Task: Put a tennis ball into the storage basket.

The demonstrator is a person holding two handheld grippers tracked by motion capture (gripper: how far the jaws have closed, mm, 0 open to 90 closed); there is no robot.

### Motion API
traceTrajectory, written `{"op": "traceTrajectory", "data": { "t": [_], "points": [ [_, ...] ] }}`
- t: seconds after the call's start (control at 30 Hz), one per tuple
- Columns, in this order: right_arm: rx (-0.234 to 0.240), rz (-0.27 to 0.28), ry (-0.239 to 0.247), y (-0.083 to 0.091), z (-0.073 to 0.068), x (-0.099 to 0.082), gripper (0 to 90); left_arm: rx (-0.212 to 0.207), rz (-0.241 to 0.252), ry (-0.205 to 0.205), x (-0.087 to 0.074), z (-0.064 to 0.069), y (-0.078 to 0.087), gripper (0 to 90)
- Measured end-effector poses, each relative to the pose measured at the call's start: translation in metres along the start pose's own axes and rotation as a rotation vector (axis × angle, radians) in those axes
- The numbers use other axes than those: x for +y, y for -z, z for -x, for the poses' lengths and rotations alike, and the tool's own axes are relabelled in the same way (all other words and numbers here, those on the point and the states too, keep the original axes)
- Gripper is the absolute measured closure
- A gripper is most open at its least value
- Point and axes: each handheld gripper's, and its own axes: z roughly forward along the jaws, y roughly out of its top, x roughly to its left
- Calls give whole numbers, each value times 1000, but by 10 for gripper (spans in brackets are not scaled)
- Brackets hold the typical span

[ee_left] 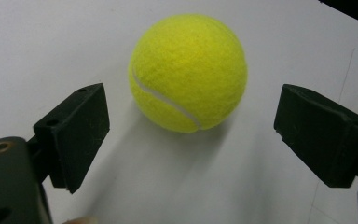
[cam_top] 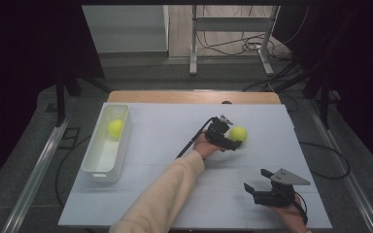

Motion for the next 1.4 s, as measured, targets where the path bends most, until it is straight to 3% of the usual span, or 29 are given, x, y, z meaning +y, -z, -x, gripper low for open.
{"op": "traceTrajectory", "data": {
  "t": [0.93, 1.13, 1.27, 1.4],
  "points": [
    [4, 6, -3, 1, 1, 0, 140, -9, -16, 10, 12, 1, -22, 114],
    [4, 7, 0, 2, 1, 0, 141, -7, -16, 12, 13, 1, -25, 152],
    [4, 7, -1, 2, 1, 0, 141, 10, -16, 8, 13, 1, -24, 242],
    [4, 5, -2, 2, 1, 0, 142, 8, -18, 4, 13, 0, -24, 249]
  ]
}}
